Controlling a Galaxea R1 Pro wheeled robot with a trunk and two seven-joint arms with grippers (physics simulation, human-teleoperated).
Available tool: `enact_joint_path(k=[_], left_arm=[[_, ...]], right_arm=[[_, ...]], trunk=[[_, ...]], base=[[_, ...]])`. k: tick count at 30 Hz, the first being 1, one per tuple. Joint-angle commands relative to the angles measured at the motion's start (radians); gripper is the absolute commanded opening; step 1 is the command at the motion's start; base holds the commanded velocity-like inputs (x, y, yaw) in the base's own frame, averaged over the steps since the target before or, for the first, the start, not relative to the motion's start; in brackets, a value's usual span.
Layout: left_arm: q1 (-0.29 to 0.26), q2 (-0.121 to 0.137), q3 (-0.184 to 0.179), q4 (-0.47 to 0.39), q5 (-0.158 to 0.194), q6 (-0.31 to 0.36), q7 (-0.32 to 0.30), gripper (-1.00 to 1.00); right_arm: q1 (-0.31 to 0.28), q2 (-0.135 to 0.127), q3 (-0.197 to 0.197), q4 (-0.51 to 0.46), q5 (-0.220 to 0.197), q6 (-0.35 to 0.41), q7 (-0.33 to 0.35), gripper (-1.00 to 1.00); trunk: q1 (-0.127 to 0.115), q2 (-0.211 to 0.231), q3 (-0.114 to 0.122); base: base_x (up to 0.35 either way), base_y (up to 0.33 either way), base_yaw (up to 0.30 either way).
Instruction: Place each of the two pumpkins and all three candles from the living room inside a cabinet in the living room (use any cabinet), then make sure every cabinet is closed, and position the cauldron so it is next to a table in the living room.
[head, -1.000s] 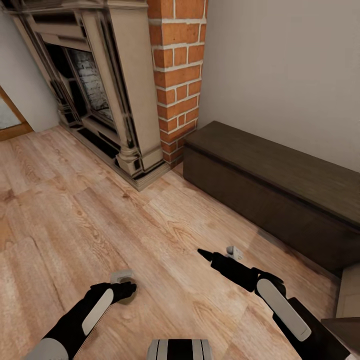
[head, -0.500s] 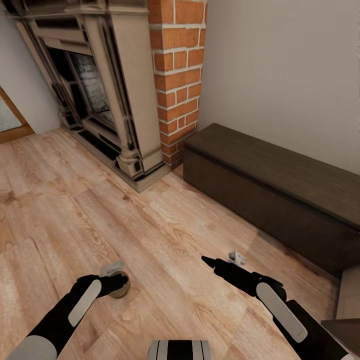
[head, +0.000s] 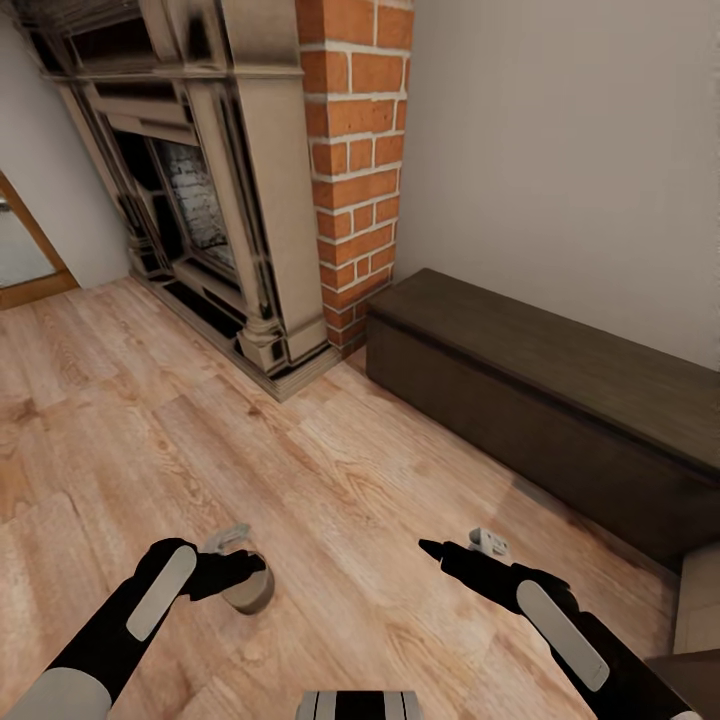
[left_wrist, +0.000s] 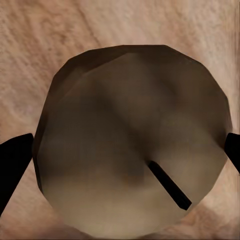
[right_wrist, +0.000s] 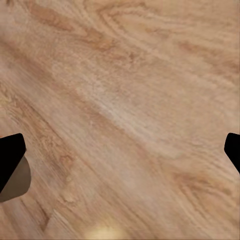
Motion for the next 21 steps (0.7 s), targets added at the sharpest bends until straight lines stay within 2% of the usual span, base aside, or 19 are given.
enact_joint_path(k=[1, 16, 21], left_arm=[[0.0, 0.001, -0.003, -0.001, 0.01, 0.001, 0.011, -1.0], [0.0, 0.001, -0.003, -0.001, 0.011, 0.002, 0.01, -1.0], [0.0, 0.001, -0.003, -0.001, 0.01, 0.003, 0.01, -1.0]], right_arm=[[-0.001, -0.001, 0.002, -0.002, -0.009, 0.0, -0.006, 1.0], [-0.001, -0.001, 0.003, -0.003, -0.008, -0.003, -0.003, 1.0], [-0.001, 0.0, 0.004, -0.003, -0.005, -0.002, -0.004, 1.0]], trunk=[[-0.001, 0.0, 0.003], [-0.007, 0.003, 0.061], [-0.01, 0.005, 0.081]], base=[[0.0, 0.0, 0.0], [0.0, 0.0, 0.0], [0.0, 0.0, 0.141]])
